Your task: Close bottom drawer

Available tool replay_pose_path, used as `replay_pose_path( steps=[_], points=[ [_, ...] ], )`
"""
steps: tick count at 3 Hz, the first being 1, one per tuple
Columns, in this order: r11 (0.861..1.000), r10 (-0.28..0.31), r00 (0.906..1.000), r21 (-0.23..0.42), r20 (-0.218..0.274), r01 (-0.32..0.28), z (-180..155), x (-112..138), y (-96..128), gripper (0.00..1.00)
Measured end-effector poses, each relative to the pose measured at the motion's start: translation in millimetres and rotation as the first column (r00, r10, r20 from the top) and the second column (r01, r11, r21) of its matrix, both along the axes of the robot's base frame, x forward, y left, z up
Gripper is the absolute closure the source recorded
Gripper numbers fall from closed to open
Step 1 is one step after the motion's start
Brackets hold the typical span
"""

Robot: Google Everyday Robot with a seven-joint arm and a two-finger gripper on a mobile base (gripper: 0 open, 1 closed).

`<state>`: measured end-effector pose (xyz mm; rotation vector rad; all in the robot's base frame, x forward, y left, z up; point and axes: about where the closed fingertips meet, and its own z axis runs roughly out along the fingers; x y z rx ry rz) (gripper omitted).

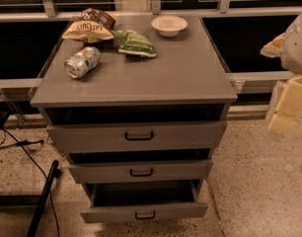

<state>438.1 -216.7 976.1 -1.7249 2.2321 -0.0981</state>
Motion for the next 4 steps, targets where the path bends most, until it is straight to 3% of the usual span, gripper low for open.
replay_pose_path(
  steps=[1,2,3,4],
  points=[
    [1.0,0.0,1.0,0.0,0.0,0.0,0,0,0,0.0],
    [1.0,-0.003,1.0,0.0,0.006,0.003,1,0,0,0.17],
    [0.997,-0.059,0.9975,0.04,-0.037,0.061,-34,-10,5,0.48],
    [0.988,-0.125,0.9881,0.083,-0.089,0.133,-77,-23,10,0.71]
  ],
)
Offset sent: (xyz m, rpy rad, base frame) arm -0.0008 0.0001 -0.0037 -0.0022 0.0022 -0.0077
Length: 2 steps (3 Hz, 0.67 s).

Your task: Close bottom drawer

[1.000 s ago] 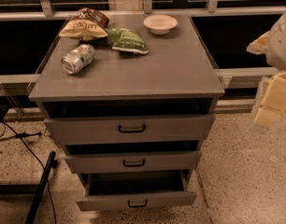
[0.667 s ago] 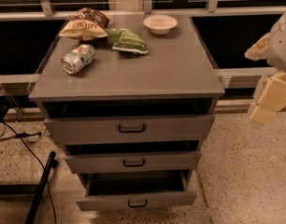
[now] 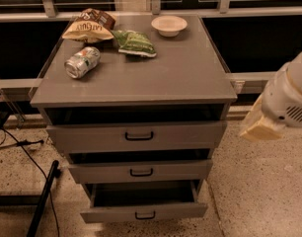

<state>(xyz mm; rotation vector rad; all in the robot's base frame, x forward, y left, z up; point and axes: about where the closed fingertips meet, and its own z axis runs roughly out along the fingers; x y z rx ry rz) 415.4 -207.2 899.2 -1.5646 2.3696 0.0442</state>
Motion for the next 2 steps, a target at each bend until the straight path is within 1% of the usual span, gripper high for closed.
replay_pose_path(
  steps=[1,2],
  points=[
    [0.994,-0.078,0.9956,0.068,-0.053,0.081,-51,-14,9,0.94],
    [0.972,-0.141,0.9815,0.17,-0.13,0.162,-118,-34,26,1.0]
  ],
)
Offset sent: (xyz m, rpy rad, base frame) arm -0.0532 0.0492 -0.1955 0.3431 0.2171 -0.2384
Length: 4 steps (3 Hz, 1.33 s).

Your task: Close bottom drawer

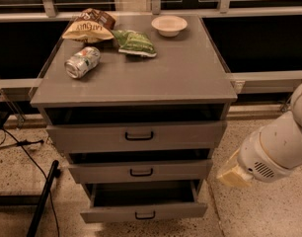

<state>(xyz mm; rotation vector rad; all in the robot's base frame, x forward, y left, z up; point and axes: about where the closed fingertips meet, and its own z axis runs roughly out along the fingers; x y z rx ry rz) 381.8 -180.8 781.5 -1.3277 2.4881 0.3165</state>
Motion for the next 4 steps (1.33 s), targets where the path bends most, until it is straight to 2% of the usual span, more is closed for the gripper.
replay_pose_path(
  steps=[1,2,3,4],
  points=[
    [1.0,0.001,1.0,-0.001,0.001,-0.001,1,0,0,1.0],
    [0.999,-0.02,0.9988,0.042,-0.044,0.021,-32,-5,6,1.0],
    [0.99,-0.079,0.994,0.108,-0.076,0.087,-84,-12,17,1.0],
    [0.954,-0.165,0.9818,0.238,-0.093,0.183,-154,-16,40,1.0]
  ],
)
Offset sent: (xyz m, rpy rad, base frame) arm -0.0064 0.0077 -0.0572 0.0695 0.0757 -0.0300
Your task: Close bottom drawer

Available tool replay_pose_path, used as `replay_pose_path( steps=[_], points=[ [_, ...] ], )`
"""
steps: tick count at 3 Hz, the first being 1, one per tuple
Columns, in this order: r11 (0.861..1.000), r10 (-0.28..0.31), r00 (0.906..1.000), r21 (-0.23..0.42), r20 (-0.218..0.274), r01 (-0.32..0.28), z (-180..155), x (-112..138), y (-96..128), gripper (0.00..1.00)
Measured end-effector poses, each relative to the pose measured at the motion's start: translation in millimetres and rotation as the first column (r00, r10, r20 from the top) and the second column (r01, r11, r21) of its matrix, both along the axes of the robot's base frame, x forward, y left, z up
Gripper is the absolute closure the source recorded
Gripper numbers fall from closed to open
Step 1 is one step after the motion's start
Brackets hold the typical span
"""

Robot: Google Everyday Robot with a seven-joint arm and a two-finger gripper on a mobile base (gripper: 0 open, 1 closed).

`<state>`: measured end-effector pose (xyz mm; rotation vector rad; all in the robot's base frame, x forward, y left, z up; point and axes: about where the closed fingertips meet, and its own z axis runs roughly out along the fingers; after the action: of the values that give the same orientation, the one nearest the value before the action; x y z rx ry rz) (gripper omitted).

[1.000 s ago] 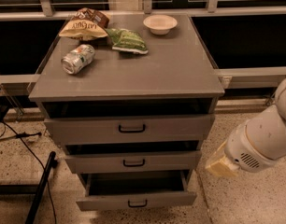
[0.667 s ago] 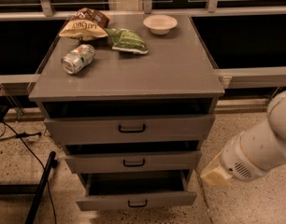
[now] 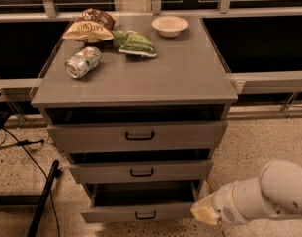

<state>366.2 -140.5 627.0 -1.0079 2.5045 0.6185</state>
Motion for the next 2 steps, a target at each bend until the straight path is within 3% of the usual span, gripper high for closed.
replay_pose_path(
  steps=[1,2],
  points=[
    [0.994,-0.002,1.0,0.107,0.005,0.001,-48.2,2.4,26.7,1.0],
    [0.993,0.0,1.0,0.12,-0.006,0.001,-57.4,1.6,29.7,1.0]
  ],
)
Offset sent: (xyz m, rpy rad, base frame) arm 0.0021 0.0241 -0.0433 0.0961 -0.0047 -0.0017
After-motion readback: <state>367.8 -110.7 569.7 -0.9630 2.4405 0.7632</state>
